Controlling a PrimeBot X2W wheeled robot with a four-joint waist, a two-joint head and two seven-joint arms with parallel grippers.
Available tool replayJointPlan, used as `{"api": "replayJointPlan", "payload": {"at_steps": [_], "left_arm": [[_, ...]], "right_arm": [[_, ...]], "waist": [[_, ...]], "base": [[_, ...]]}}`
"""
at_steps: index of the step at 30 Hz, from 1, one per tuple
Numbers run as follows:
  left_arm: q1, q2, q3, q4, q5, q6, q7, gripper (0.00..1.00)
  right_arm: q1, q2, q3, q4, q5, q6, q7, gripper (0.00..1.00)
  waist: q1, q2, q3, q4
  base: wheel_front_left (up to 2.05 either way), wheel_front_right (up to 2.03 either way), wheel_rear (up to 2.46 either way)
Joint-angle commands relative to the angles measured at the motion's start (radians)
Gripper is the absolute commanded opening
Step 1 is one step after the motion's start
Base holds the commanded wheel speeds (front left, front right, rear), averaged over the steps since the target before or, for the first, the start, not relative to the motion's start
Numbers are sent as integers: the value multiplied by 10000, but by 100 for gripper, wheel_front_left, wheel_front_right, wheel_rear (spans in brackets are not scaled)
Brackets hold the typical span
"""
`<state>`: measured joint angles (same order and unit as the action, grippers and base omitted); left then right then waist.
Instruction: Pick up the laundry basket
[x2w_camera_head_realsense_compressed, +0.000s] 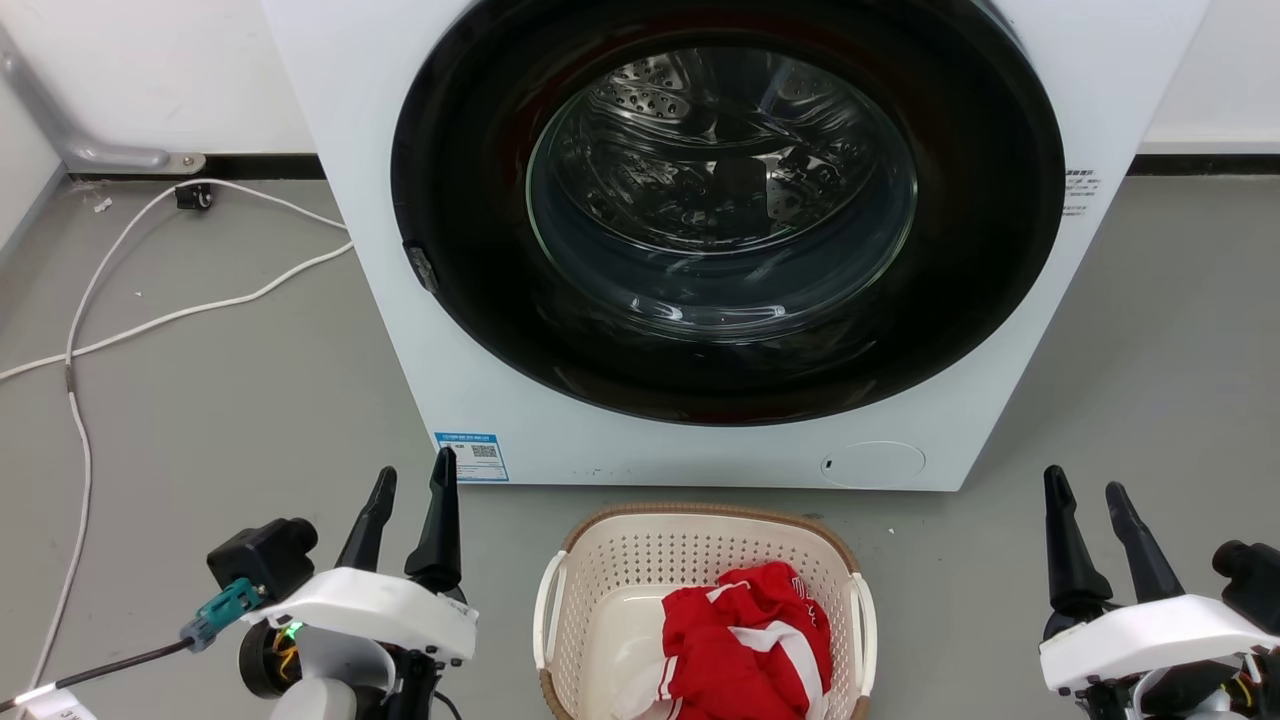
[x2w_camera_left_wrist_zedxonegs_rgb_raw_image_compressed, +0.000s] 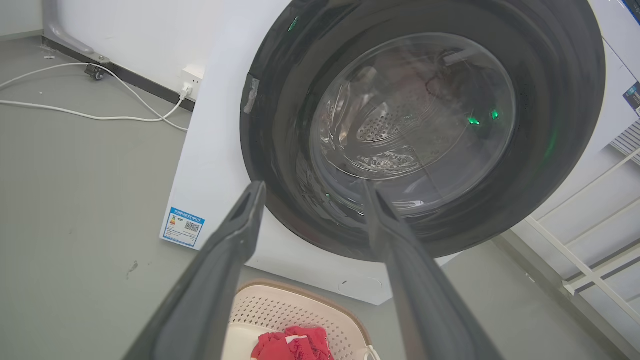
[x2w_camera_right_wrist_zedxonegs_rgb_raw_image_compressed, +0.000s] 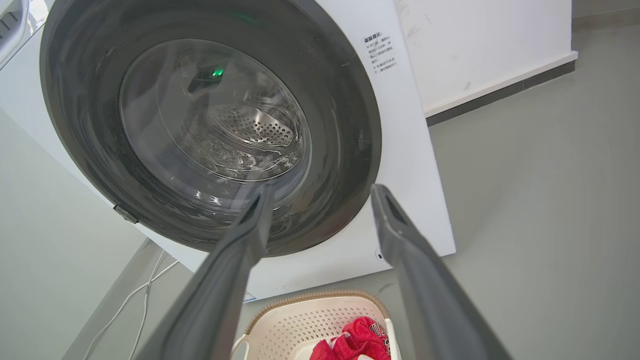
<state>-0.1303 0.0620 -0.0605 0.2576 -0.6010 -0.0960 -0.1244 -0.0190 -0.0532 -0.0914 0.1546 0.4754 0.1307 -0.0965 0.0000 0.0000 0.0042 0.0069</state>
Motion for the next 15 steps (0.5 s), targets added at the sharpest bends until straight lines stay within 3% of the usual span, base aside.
{"api": "replayJointPlan", "payload": {"at_steps": [1, 15], "left_arm": [[-290, 98, -72, -38, 374, 54, -119, 100], [-439, 197, -360, 143, 1897, 211, -478, 100]], "right_arm": [[35, 7, 10, -196, -418, -1, -65, 100], [216, 16, 265, -481, -2190, 0, -91, 100]], "waist": [[0, 0, 4, 1], [0, 0, 45, 21]], "base": [[0, 0, 0], [0, 0, 0]]}}
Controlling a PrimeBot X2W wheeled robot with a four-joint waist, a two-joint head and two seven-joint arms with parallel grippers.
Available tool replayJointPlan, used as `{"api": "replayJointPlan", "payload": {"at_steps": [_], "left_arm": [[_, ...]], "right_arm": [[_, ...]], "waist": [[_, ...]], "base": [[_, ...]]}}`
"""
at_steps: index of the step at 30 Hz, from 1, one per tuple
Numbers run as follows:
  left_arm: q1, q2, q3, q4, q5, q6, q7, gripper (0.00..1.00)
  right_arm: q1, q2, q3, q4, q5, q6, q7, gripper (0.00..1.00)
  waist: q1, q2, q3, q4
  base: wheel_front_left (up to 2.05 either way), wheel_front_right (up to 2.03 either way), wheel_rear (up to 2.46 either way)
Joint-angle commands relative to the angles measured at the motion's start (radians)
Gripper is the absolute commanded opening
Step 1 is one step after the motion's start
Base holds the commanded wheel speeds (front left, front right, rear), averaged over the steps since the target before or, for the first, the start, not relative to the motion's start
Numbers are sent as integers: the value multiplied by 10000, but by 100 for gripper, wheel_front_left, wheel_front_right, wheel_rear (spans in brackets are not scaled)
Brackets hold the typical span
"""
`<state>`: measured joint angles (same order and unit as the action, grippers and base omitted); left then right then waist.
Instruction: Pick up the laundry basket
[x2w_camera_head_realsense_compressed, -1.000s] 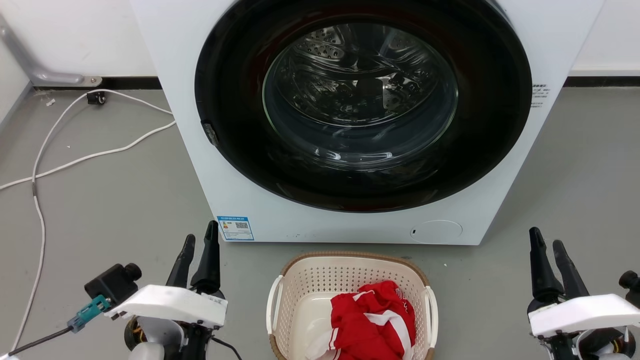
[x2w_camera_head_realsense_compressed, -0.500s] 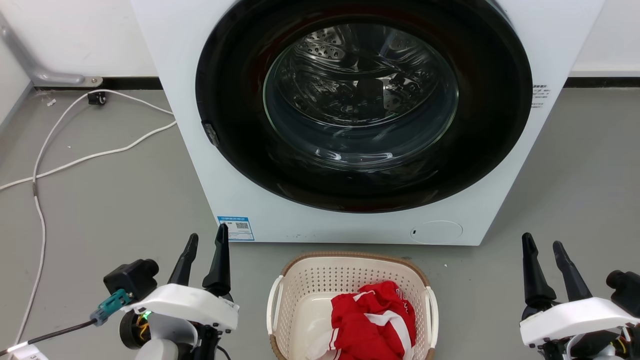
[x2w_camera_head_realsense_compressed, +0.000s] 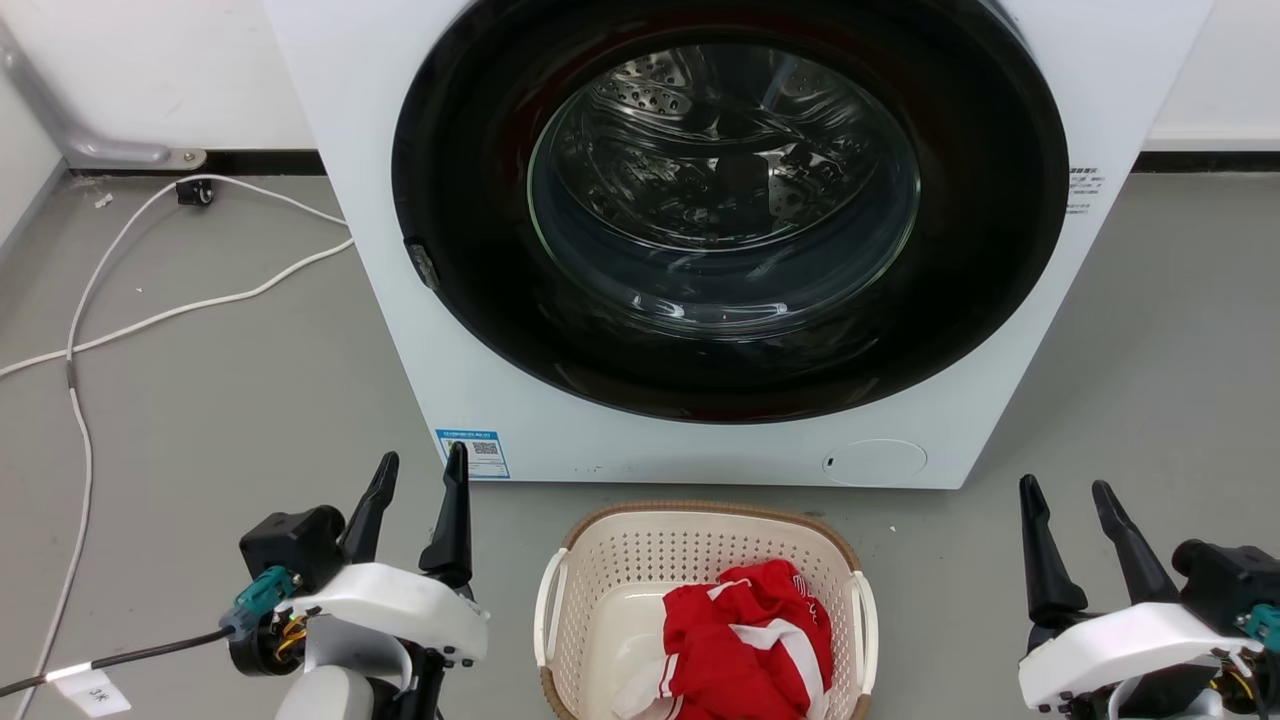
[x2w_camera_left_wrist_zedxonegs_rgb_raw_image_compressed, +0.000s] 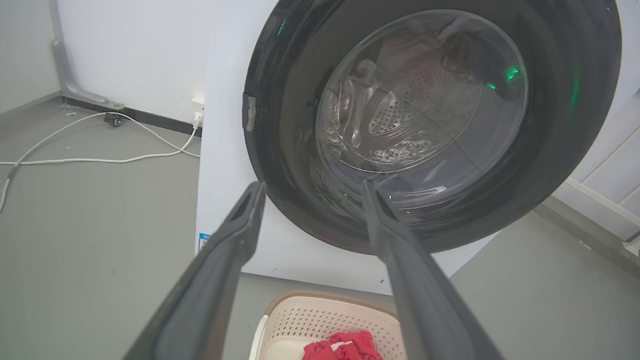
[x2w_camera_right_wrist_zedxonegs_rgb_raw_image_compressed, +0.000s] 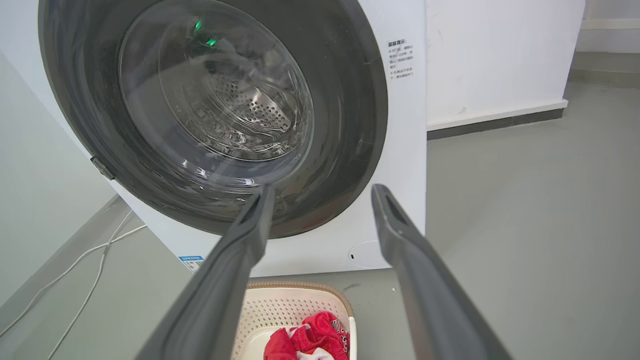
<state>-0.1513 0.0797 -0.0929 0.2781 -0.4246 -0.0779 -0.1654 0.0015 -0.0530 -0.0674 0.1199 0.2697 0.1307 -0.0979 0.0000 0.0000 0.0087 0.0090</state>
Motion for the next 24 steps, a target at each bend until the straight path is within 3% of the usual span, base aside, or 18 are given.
{"api": "replayJointPlan", "payload": {"at_steps": [1, 24], "left_arm": [[-239, 28, -54, -48, 236, 45, -90, 100], [-328, 43, -314, 353, 2070, 163, -598, 100]], "right_arm": [[24, 15, 37, -153, -255, 0, -82, 100], [294, 31, 243, -434, -2636, -1, -251, 100]], "waist": [[0, 0, 0, 0], [0, 0, 14, 8]], "base": [[0, 0, 0], [0, 0, 0]]}}
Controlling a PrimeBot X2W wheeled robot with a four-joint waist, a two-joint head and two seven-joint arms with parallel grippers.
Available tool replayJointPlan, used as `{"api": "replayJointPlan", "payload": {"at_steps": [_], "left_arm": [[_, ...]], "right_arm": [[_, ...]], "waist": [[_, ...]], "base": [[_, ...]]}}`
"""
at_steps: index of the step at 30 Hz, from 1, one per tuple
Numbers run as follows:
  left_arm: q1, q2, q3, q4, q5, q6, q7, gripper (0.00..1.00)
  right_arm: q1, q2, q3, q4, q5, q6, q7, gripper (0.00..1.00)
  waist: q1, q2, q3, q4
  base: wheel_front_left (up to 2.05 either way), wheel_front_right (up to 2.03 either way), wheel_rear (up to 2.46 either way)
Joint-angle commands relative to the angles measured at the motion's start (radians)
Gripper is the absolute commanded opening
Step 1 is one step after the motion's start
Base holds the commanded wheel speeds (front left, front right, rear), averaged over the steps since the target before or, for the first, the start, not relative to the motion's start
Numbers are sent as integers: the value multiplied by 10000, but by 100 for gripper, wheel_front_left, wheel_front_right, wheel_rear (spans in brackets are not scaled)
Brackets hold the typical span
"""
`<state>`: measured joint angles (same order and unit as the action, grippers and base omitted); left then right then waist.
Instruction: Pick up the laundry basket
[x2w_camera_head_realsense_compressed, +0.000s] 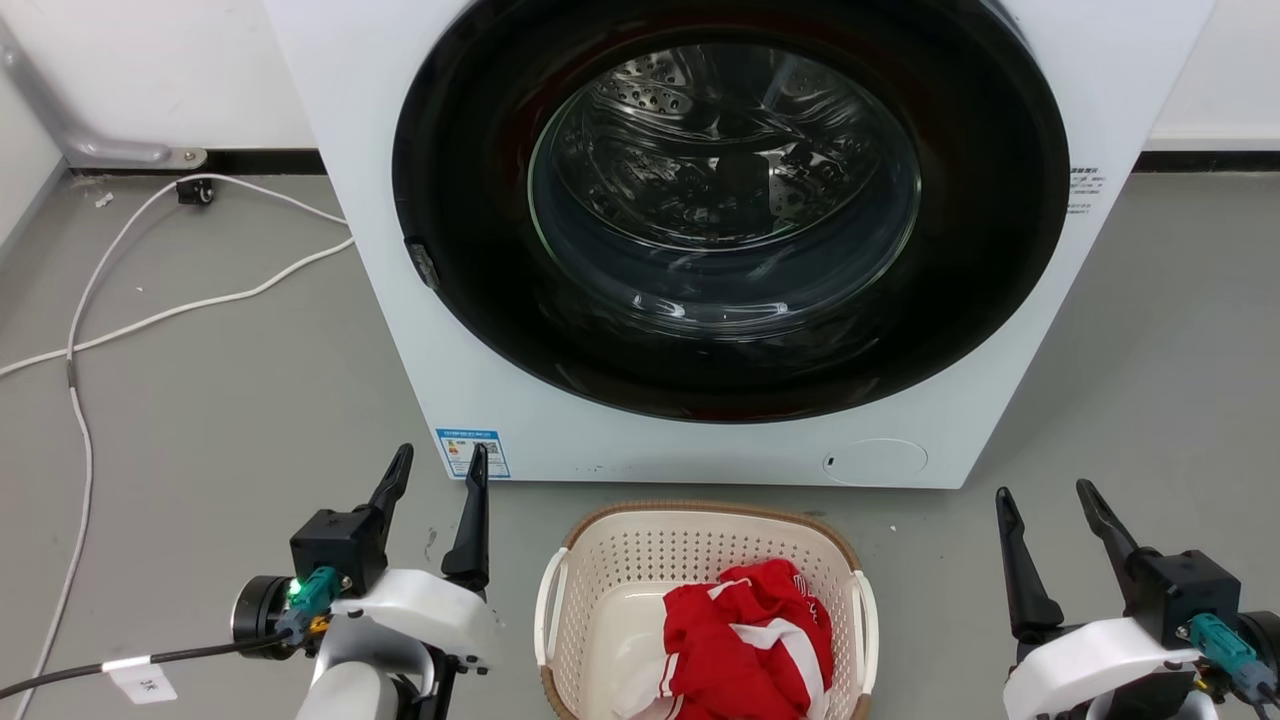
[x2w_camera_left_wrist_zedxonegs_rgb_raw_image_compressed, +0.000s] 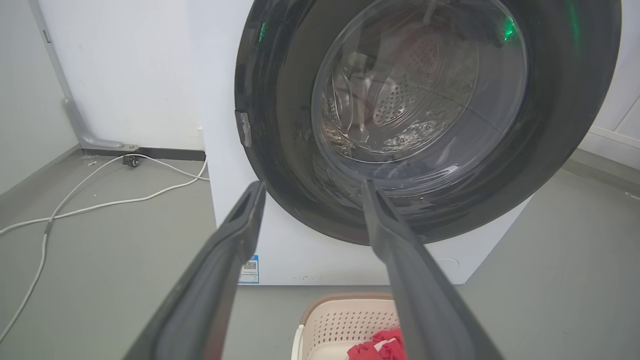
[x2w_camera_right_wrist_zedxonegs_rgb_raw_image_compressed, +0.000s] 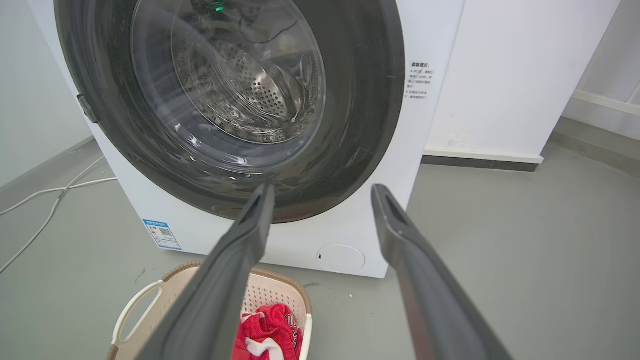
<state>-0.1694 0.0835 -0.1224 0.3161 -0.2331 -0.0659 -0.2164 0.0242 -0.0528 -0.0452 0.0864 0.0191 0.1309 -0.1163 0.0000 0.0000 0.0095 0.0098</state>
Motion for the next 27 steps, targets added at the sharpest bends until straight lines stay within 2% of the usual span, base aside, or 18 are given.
{"api": "replayJointPlan", "payload": {"at_steps": [1, 20, 27], "left_arm": [[-142, -5, -23, -21, 220, 61, -97, 100], [-128, -130, -16, 204, 1290, 41, -440, 100], [-54, -166, 85, 281, 1463, 36, -513, 100]], "right_arm": [[70, 30, 20, -102, -215, -3, -76, 100], [-104, 42, -96, 278, -1370, -5, -566, 100], [-143, 42, -195, 442, -1406, -5, -708, 100]], "waist": [[0, 0, 9, 0], [0, 0, 57, 51], [0, 0, 68, 50]], "base": [[0, 0, 0], [0, 0, 0], [0, 0, 0]]}}
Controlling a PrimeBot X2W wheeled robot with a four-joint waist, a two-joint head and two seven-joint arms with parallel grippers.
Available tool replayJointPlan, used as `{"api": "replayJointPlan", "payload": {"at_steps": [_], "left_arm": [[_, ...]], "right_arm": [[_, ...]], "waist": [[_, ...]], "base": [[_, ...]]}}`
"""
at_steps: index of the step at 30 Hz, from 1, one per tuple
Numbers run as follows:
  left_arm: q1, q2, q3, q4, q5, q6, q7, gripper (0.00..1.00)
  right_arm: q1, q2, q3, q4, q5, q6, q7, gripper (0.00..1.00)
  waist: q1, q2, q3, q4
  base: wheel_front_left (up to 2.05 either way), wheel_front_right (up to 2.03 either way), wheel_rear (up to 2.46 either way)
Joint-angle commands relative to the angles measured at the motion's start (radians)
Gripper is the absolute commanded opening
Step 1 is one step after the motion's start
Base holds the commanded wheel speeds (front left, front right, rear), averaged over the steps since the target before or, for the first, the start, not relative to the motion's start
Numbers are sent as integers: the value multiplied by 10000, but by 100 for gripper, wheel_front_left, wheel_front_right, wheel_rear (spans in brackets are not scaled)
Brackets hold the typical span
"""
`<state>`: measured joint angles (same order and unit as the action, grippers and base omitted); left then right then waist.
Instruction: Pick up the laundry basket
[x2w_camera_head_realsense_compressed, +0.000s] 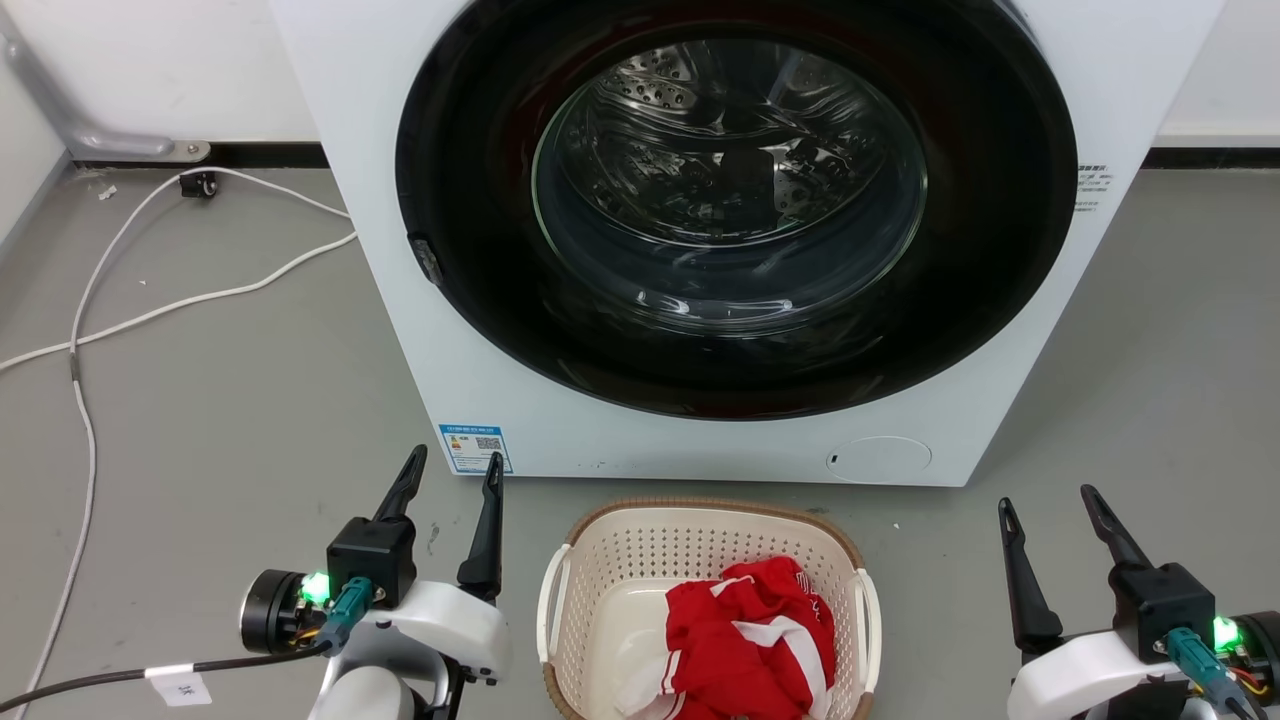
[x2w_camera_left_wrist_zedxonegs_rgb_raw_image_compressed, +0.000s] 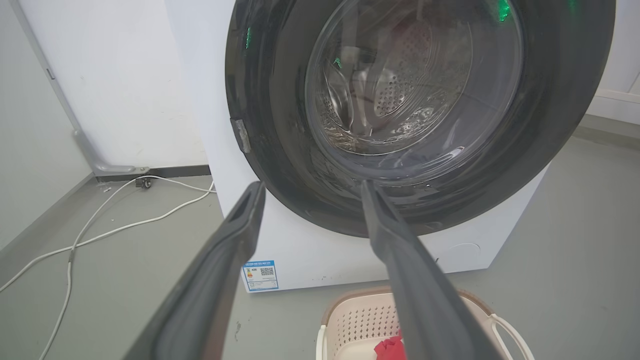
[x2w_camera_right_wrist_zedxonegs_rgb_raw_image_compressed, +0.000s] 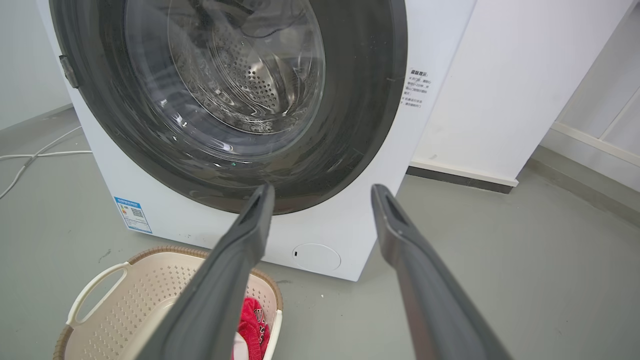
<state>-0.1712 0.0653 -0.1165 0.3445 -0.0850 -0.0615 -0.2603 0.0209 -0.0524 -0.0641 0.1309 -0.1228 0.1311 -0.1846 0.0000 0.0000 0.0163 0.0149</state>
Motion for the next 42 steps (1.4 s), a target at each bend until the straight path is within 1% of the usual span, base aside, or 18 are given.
{"api": "replayJointPlan", "payload": {"at_steps": [1, 16, 23, 29, 36, 42], "left_arm": [[-21, 9, 34, 1, -9, -7, -74, 100], [-15, -41, 149, 39, 65, -52, -61, 100], [-327, -67, 212, 250, -35, -66, -52, 100], [-959, -77, 329, 875, -197, -139, -51, 100], [-2057, -1, 600, 1795, -483, -188, -52, 100], [-3288, 237, 630, 3281, -758, -399, 111, 100]], "right_arm": [[-110, 40, -8, 22, 27, -7, -32, 100], [-257, 39, -38, 304, 142, -7, -101, 100], [-544, 39, -133, 724, 319, -7, 190, 100], [-1218, 34, -65, 1311, 476, -7, 569, 100], [-2360, 36, 105, 2383, 664, -7, 627, 100], [-3581, 36, 375, 3606, 1016, -7, 821, 100]], "waist": [[0, 0, -8, 0], [0, 0, 151, 17], [0, 0, 434, -28], [0, 0, 1133, -176], [0, 0, 2295, -406], [0, 0, 3425, -624]], "base": [[0, 0, 0], [0, 0, 0], [0, 0, 0], [0, 0, 0], [0, 0, 0], [0, 0, 0]]}}
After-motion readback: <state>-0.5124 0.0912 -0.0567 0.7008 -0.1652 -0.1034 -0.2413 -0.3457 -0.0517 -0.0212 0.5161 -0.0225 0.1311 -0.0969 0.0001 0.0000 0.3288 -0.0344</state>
